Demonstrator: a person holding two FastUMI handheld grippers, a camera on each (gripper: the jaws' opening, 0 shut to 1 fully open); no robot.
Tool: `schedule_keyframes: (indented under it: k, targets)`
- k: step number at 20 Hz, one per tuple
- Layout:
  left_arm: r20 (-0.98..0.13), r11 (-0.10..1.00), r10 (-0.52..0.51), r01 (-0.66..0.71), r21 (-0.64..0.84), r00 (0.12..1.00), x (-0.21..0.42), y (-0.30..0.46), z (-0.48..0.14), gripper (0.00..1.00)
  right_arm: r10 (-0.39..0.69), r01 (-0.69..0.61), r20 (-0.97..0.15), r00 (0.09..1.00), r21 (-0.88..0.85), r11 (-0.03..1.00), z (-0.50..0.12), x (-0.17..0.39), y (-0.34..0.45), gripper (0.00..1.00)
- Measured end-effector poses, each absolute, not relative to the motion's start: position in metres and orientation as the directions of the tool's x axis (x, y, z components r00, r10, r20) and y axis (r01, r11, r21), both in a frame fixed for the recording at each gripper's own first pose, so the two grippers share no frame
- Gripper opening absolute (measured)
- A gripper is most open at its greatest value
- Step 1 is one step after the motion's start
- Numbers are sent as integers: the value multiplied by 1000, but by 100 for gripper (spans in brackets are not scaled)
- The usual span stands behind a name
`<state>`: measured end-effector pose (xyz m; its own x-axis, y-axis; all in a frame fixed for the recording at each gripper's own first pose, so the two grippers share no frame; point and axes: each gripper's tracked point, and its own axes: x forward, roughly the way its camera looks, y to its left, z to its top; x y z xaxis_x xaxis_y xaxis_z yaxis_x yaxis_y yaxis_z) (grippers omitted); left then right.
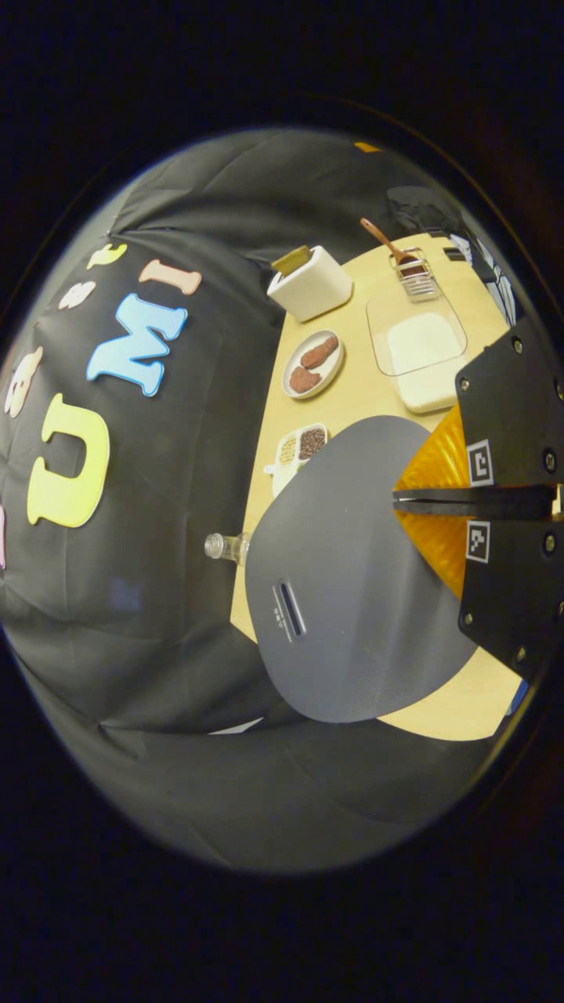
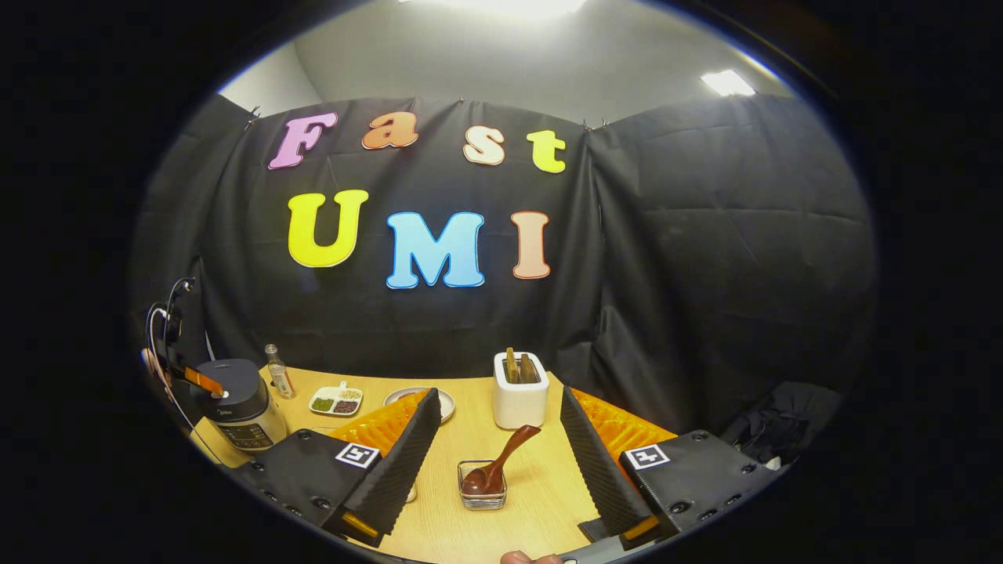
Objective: Close the left gripper, press the button to open the rice cooker; take a wooden spoon from the chopstick holder with the right hand, scoop a spoonful of rice and pour it into the rice cooker, then put the wooden spoon back into the chopstick holder.
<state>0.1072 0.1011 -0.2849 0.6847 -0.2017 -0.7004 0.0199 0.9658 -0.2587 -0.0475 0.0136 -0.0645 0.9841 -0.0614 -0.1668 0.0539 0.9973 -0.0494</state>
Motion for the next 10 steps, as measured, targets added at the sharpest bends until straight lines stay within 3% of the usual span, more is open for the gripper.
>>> schedule_keyframes:
  k: [10]
  targets:
    - [-682,971,-172,4,-240,711,105,104,-279,2,-38,31,-167,985,-46,998,-67,-52,20,98]
